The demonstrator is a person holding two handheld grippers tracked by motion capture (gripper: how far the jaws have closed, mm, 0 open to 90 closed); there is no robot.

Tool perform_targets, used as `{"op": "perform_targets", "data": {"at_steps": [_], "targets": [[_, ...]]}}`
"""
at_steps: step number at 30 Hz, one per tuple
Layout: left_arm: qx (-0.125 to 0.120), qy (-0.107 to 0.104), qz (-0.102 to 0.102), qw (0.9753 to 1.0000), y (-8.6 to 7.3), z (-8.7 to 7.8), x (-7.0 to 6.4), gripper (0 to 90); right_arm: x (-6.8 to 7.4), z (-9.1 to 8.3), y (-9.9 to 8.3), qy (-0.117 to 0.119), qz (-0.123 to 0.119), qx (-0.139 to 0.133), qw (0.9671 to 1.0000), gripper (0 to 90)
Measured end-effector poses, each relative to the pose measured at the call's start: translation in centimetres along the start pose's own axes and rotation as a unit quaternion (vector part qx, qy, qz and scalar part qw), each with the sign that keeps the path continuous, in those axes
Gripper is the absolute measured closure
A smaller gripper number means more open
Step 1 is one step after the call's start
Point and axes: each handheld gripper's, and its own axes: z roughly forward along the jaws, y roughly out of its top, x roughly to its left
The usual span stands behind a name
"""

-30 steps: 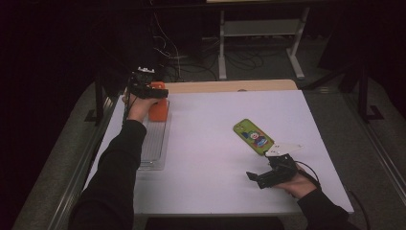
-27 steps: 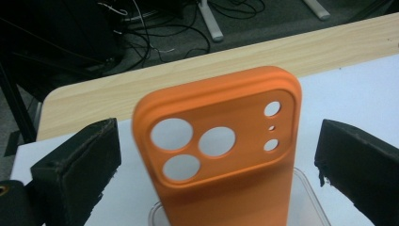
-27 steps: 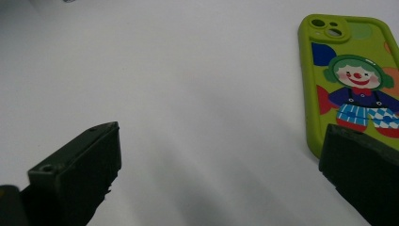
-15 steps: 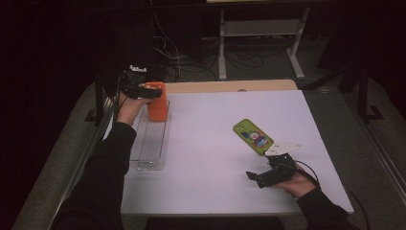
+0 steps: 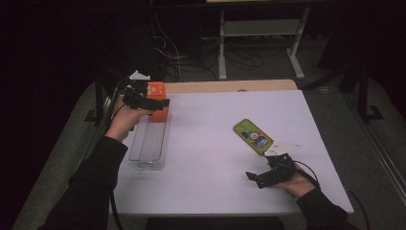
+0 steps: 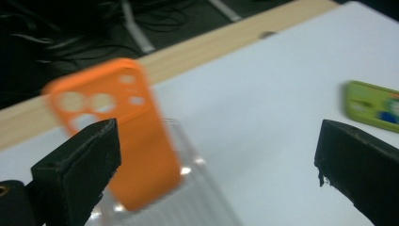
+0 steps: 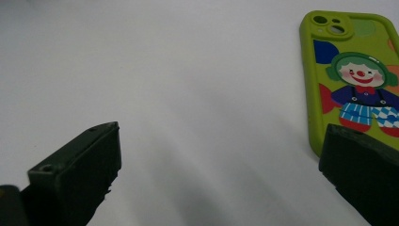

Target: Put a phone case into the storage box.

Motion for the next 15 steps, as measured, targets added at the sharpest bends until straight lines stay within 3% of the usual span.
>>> {"op": "perform_targets", "data": {"at_steps": [6, 8, 15], "targets": [[-0.007, -0.048, 0.021, 0.9986, -0.9, 0.0, -3.5, 0.7, 0.1, -0.1, 0.0, 0.0, -0.004, -0.003, 1.0, 0.0], [-0.004, -0.061, 0.032, 0.9976, -1.1, 0.0, -4.4, 0.7, 0.1, -0.2, 0.0, 0.0, 0.001, -0.004, 1.0, 0.0], [-0.002, -0.101, 0.044, 0.9939, -2.4, 0.4, -7.3, 0.7, 0.1, -0.1, 0.0, -0.002, -0.005, -0.001, 1.0, 0.0]]}}
